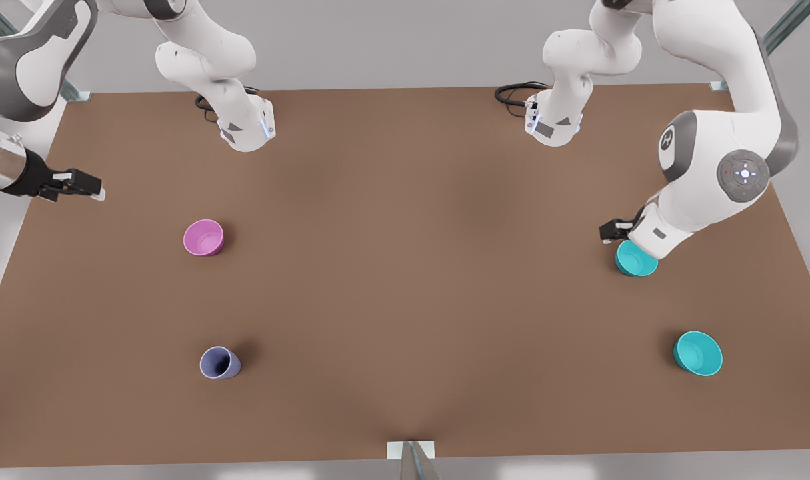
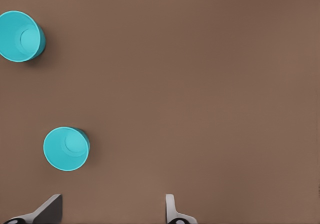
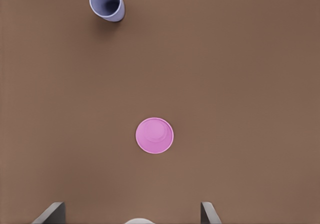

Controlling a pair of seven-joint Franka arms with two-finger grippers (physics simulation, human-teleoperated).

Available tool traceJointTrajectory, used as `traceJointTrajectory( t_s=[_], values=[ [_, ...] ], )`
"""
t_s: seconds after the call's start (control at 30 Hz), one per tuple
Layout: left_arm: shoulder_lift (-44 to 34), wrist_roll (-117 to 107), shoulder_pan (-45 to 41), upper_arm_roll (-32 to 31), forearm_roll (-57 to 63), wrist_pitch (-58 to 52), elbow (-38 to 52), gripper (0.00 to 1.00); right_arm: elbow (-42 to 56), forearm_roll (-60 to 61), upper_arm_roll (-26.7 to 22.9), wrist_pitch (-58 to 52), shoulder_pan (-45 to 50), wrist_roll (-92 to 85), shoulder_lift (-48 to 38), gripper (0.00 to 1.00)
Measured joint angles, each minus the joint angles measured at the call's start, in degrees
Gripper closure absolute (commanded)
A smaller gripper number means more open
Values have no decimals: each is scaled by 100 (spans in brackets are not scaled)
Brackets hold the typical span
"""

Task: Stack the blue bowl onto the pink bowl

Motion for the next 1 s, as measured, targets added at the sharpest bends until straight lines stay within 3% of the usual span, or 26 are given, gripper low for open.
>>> traceJointTrajectory(
  t_s=[0.13, 0.23, 0.4, 0.73, 1.0],
  values=[
    [108, -66, 19, -2, -14, 69, -6, 0, -59, 26, 1, 62, -4, -95, 191, 0],
    [203, -109, 16, -2, -17, 87, -7, 0, -1924, 462, -34, 538, -595, -158, 552, 0],
    [353, -162, 24, -2, -30, 53, -7, 0, -2633, 615, -29, 1615, -487, -230, 905, 0],
    [496, -227, 49, -2, -41, 15, 1, 0, -5458, 333, -31, 4362, -367, -317, 154, 0],
    [491, -258, 35, -2, -174, 10, 163, 0, -6562, 327, -74, 6269, -452, -361, 309, 0]
  ],
)
